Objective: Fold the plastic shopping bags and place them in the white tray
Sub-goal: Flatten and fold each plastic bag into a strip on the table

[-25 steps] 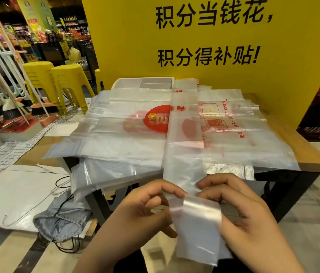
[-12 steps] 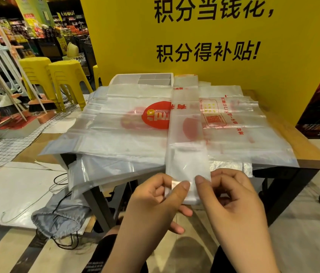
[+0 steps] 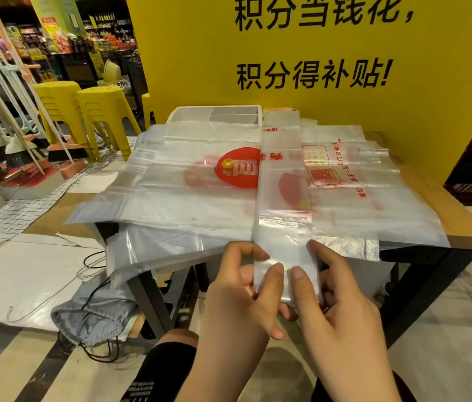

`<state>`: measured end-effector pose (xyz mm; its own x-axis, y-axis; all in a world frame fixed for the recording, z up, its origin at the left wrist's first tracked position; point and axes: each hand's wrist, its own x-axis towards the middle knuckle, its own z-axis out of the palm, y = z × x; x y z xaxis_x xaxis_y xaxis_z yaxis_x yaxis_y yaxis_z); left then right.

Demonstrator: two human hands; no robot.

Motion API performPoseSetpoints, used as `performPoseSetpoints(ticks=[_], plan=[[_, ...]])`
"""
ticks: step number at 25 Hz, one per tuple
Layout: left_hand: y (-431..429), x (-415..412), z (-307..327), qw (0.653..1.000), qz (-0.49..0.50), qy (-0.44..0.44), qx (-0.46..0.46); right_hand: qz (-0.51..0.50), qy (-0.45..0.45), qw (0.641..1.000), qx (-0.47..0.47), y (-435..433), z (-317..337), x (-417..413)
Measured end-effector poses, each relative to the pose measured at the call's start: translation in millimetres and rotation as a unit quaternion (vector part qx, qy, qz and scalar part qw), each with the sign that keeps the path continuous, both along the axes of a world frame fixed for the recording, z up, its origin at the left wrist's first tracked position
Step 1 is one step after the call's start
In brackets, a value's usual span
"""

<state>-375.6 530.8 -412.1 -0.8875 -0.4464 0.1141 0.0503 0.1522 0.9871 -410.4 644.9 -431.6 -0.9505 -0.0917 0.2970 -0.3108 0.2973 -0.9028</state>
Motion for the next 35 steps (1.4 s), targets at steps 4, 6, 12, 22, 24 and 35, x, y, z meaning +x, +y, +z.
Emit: performPoseSetpoints(ticks=[4,6,12,22,24,35], plan=[[-0.8,1.5,-7.1,0.999,-0.027,0.006,-0.019,0.007,-0.022,1.0,-0.021,0.6,-2.9,-0.8],[-1.3,-0.2,-12.3,0.999,-0.024,0.023,-0.042,0.016,-0.036,0.999,-0.023,0.7,-0.4,1.6],[-0.8,-4.6,-18.4,0.999,-0.028,0.024,0.015,0.048,-0.056,0.997,-0.038,-1.9,5.8,5.3],[-49.3,16.9,15.3,0.936,-0.161,0.019,-0.313,0.061,-0.12,0.98,-0.149,6.0,18.7,11.4],[-63.5,5.7,19.3,0.884,-0.161,0.056,-0.434,0.062,-0.127,0.977,-0.161,8.5,22.3,11.9],[-68.9,-61.8,5.6,0.804,-0.136,0.141,-0.562,0.1,-0.156,0.957,-0.221,12.8,31.8,7.4]])
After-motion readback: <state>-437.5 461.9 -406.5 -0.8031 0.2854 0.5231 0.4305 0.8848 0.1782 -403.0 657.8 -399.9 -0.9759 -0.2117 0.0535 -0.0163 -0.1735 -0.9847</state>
